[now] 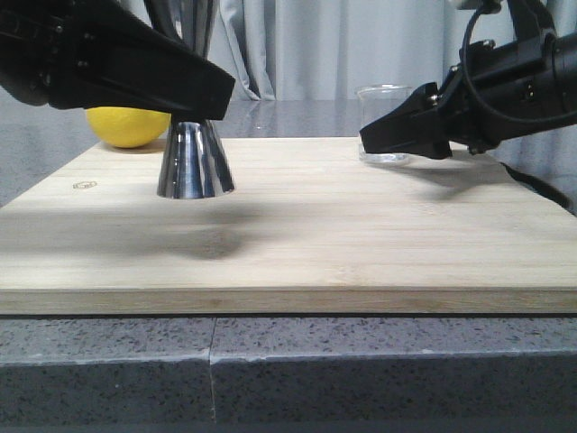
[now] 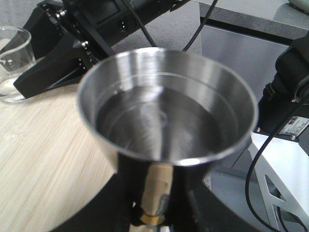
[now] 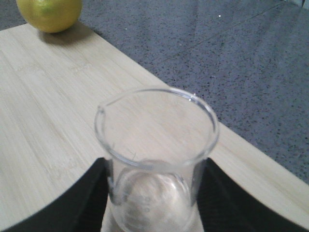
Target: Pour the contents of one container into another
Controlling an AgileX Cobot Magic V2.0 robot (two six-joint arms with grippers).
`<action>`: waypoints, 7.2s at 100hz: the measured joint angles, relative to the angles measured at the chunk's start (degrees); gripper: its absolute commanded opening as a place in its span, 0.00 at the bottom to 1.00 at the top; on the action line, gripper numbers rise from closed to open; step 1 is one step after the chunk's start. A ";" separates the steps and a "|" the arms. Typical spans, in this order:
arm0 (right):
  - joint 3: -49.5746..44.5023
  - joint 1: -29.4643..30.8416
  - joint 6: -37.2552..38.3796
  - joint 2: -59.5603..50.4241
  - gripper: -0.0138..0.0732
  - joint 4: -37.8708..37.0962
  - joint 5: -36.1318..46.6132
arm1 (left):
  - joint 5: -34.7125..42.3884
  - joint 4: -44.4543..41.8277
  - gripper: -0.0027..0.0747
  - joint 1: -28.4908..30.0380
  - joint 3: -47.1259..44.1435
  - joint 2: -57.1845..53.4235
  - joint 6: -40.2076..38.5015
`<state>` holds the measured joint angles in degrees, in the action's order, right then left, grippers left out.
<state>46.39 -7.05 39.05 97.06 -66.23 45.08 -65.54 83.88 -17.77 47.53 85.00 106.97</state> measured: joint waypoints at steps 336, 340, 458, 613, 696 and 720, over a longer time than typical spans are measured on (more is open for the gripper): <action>11.07 0.13 -1.05 -23.36 0.81 3.38 14.22 | 15.89 17.10 0.01 0.00 0.00 7.04 17.64; 11.07 0.13 -0.91 -23.44 0.81 3.38 14.22 | 15.58 17.10 0.01 0.00 0.00 7.64 18.05; 11.07 0.13 0.47 -23.50 0.81 3.16 14.10 | 13.09 18.60 0.20 0.00 0.40 9.59 19.10; 11.07 0.13 1.07 -23.50 0.81 3.16 5.37 | 9.58 -9.30 0.74 15.45 0.40 -11.52 -6.28; 11.07 15.97 1.11 -45.49 0.81 9.83 -32.50 | 37.54 18.38 0.74 30.38 8.13 -32.83 -7.12; 8.79 15.97 1.11 -58.80 0.81 9.83 -31.05 | 38.61 18.28 0.74 27.24 7.51 -45.11 -8.06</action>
<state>55.18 8.92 40.16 38.26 -56.41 14.03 -26.93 102.16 9.47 55.04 39.89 98.91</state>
